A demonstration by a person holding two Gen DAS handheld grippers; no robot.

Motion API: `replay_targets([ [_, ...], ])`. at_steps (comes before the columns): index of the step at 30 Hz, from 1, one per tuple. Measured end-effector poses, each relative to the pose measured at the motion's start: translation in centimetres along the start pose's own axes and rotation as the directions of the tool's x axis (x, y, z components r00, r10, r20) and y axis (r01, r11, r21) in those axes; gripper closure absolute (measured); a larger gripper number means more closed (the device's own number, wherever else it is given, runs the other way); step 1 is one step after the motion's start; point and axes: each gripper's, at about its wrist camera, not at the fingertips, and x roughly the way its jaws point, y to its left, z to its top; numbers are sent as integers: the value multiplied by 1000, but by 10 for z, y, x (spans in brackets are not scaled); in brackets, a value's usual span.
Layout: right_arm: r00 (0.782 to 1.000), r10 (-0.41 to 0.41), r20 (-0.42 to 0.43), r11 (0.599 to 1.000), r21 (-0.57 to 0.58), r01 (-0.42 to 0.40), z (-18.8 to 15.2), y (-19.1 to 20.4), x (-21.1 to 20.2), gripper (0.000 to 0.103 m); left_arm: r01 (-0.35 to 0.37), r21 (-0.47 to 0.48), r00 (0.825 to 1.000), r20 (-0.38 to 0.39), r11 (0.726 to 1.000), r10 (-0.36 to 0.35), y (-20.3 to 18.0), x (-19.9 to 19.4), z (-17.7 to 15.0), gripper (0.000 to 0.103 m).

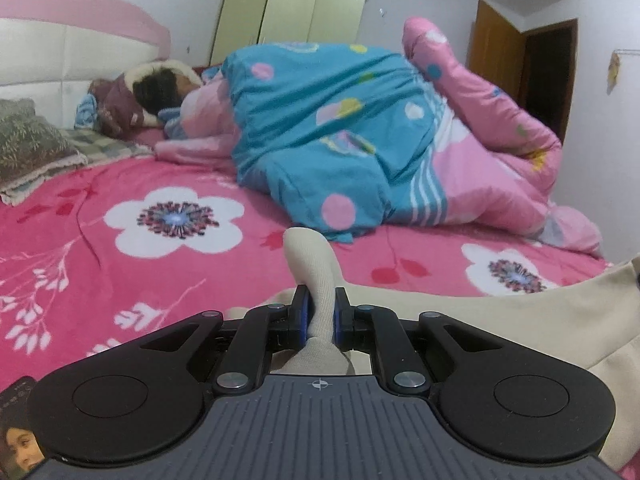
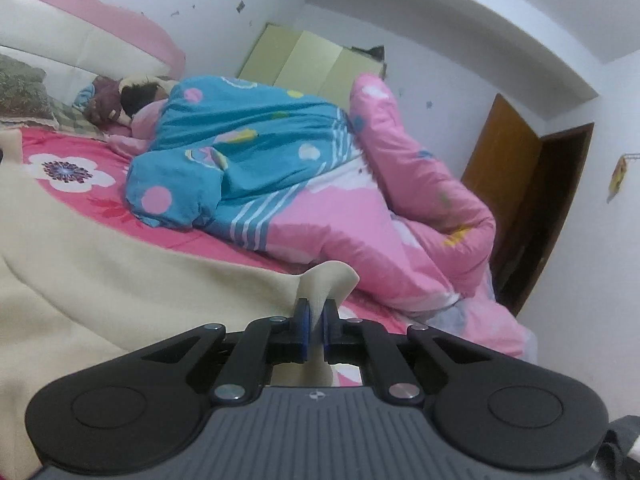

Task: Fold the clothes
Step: 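Lift the held hoodie edge with both grippers and fold it over, then open both grippers to release the hoodie and pull back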

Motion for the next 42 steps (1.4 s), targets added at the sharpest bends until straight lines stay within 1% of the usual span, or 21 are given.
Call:
replay_targets([
  [5, 1000, -27, 8, 1000, -3, 27, 9, -1, 19, 98, 2, 3, 1000, 19, 1000, -2, 3, 15, 13, 93],
  [7, 999, -25, -25, 999, 39, 26, 7, -5, 33, 98, -5, 24, 1000, 17, 1000, 5, 2, 25, 16, 93],
  [9, 995, 2, -101, 996, 88, 7, 0, -6, 53, 98, -13, 33, 1000, -14, 999, 13, 1, 36, 15, 93],
  [11, 977, 39, -208, 992, 127, -13, -11, -3, 76, 98, -25, 27, 999, -25, 999, 26, 3, 35, 15, 93],
  [13, 950, 73, -304, 989, 143, -30, -19, 3, 95, 97, -37, 21, 999, -37, 999, 38, 6, 34, 15, 90],
  [15, 928, 83, -362, 991, 132, -37, -23, 9, 105, 95, -50, 15, 998, -49, 999, 51, 9, 33, 15, 84],
  [17, 919, 68, -388, 993, 117, -24, -24, 12, 107, 88, -62, 9, 996, -60, 998, 63, 11, 31, 15, 81],
  [19, 921, 31, -388, 993, 114, 15, -22, 10, 102, 66, -75, 3, 995, -72, 997, 75, 14, 30, 15, 66],
  [22, 938, -12, -346, 986, 150, 68, -11, -4, 79, 63, -94, -5, 992, -90, 996, 93, 18, 29, 15, 52],
  [24, 955, -27, -295, 978, 189, 86, -1, -18, 56, 63, -106, -10, 989, -102, 994, 105, 20, 28, 15, 48],
  [26, 974, 17, -224, 969, 246, 40, 7, -30, 28, 63, -65, -21, 994, -89, 998, 63, 16, 12, 16, 47],
  [28, 978, 124, -165, 952, 298, -70, 9, -30, 2, 65, 5, -36, 997, -76, 999, -8, 9, -7, 17, 45],
  [32, 946, 274, -173, 899, 396, -188, -3, -20, -32, 65, 137, -97, 976, -154, 986, -151, -5, -30, 0, 45],
  [34, 926, 317, -206, 841, 512, -174, -18, -23, -46, 65, 179, -143, 962, -184, 973, -204, -10, -41, -12, 45],
  [36, 904, 354, -240, 774, 617, -140, -37, -30, -61, 65, 223, -156, 951, -181, 962, -250, -14, -52, -24, 45],
  [37, 900, 350, -261, 787, 603, -131, -42, -28, -69, 65, 239, -128, 948, -184, 963, -260, -18, -56, -30, 45],
  [38, 899, 327, -290, 839, 527, -135, -43, -22, -76, 65, 243, -63, 948, -195, 968, -250, -24, -58, -36, 45],
  [39, 899, 294, -324, 901, 407, -148, -43, -12, -82, 65, 246, 2, 949, -205, 969, -240, -31, -60, -42, 45],
  [40, 900, 257, -353, 946, 281, -160, -44, -2, -88, 65, 249, 66, 950, -214, 966, -229, -38, -62, -47, 45],
  [41, 902, 223, -370, 974, 122, -191, -44, 11, -94, 64, 248, 136, 950, -227, 959, -213, -45, -62, -53, 45],
  [42, 907, 198, -371, 973, -41, -229, -44, 25, -97, 64, 243, 210, 951, -244, 947, -189, -52, -58, -58, 45],
])
